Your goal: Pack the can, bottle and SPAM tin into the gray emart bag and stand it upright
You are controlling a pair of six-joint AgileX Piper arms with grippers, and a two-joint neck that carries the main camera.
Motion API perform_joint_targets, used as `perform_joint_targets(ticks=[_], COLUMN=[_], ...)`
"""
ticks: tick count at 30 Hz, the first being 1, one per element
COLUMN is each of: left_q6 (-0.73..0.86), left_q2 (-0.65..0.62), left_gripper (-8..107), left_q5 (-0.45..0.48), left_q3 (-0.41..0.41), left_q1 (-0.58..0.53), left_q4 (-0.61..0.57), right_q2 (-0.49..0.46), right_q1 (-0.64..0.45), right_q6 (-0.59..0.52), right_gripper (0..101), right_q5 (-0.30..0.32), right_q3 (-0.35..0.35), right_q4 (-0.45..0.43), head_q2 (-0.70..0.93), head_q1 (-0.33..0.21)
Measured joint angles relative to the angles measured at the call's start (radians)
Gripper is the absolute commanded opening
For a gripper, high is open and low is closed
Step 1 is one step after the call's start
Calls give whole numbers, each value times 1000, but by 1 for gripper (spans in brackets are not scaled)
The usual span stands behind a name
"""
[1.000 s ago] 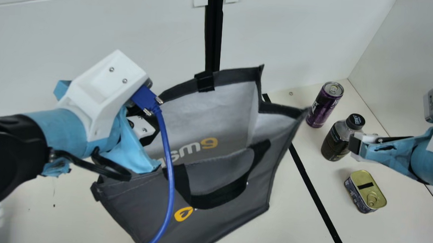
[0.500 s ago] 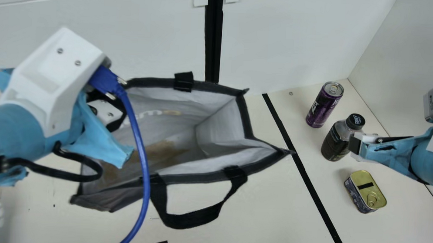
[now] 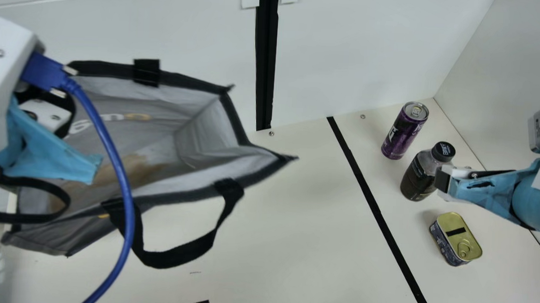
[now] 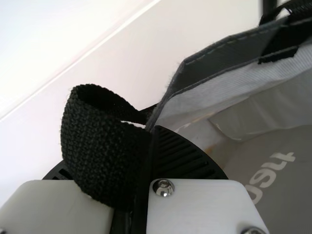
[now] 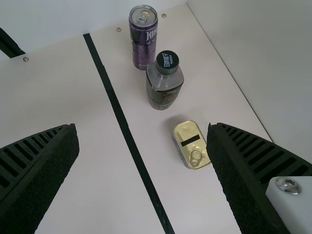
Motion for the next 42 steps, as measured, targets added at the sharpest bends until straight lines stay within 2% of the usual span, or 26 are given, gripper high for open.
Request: perform_joint_targets(ticks=[9,20,26,33,42], left_q6=[-125,-320,-436,-572,-714], left_q2=[-44,-100,-110,-111,-78], left_gripper=[-8,-8,-8,-8,-8], left_q5=[-2,-2,-2,-2,-2], left_q3=[84,284,405,545,652], left_q1=[-25,-91,-130,-180,-257], left_q4=[239,461,514,517,470], right_q2=[0,0,0,0,0], right_q1=[0,0,0,0,0], right_q6=[0,0,0,0,0], right_gripper=[95,95,95,95,95], right_q5=[0,0,0,0,0], right_q3=[0,0,0,0,0], right_q4=[0,0,0,0,0], head_q2=[0,0,0,0,0], head_q1=[0,0,0,0,0])
